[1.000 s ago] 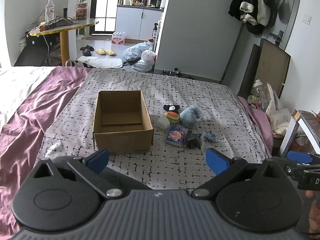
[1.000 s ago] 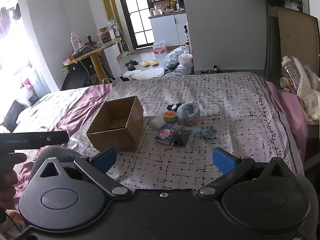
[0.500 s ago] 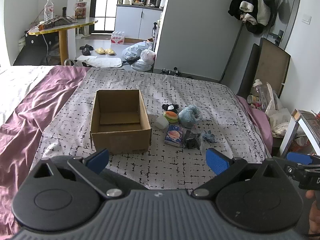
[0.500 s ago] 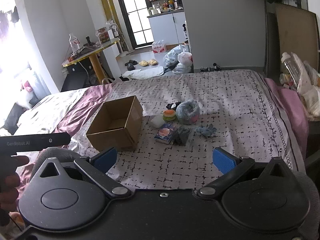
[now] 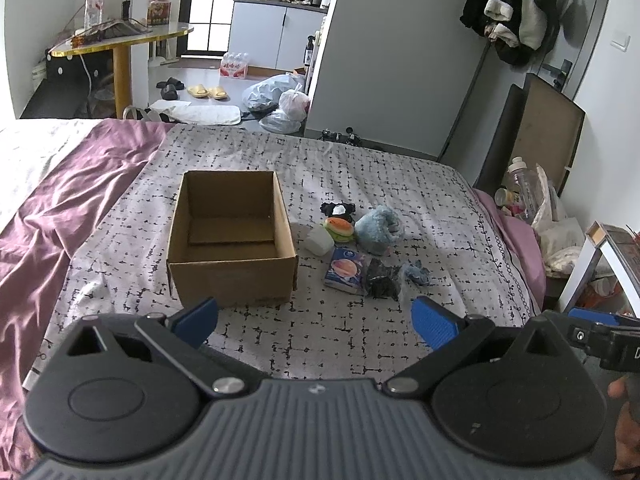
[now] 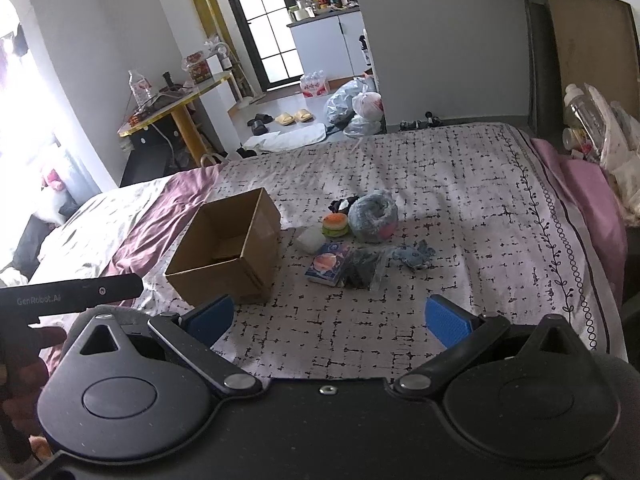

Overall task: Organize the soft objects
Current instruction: 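Move the right gripper to the clear plastic bag while the left gripper approaches the blue tissue pack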

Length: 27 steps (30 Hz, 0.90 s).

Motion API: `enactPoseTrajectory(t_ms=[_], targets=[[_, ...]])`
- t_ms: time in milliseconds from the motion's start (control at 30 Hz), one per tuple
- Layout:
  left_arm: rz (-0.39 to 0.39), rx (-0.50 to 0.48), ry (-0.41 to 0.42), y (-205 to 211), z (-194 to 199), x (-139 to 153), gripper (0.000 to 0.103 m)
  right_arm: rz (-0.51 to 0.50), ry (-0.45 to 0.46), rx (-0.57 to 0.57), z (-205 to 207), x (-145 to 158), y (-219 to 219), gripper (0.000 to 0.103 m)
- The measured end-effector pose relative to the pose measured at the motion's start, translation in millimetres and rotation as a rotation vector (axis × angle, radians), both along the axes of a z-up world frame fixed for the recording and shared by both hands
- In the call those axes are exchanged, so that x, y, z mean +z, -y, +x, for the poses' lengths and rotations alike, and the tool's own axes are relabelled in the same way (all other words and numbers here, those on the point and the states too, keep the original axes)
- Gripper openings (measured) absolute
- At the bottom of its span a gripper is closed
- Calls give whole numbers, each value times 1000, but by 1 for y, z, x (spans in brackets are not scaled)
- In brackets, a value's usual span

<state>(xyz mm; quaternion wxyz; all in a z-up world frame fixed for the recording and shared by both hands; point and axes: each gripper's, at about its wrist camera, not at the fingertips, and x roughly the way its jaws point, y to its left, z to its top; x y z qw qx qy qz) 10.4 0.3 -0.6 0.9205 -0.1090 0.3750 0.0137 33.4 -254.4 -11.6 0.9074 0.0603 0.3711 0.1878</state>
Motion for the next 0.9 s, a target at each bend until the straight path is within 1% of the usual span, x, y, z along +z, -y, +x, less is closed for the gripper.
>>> enactPoseTrajectory(t_ms=[267,367,633,900], targets=[[-22,-3,-19,0,18,-11,102,-23,-17,-22,19,-12,1,103],[-29,-3,-21,0,25,-14,102,-5,-25,-25,27,-15,4,103],[-32,-10,-29,5,47,-23,102,0,-52,-43,46,-27,8,103],[-53,-33,-29,14,70,-32,100,80,-110,-74,75,-43,19,103]])
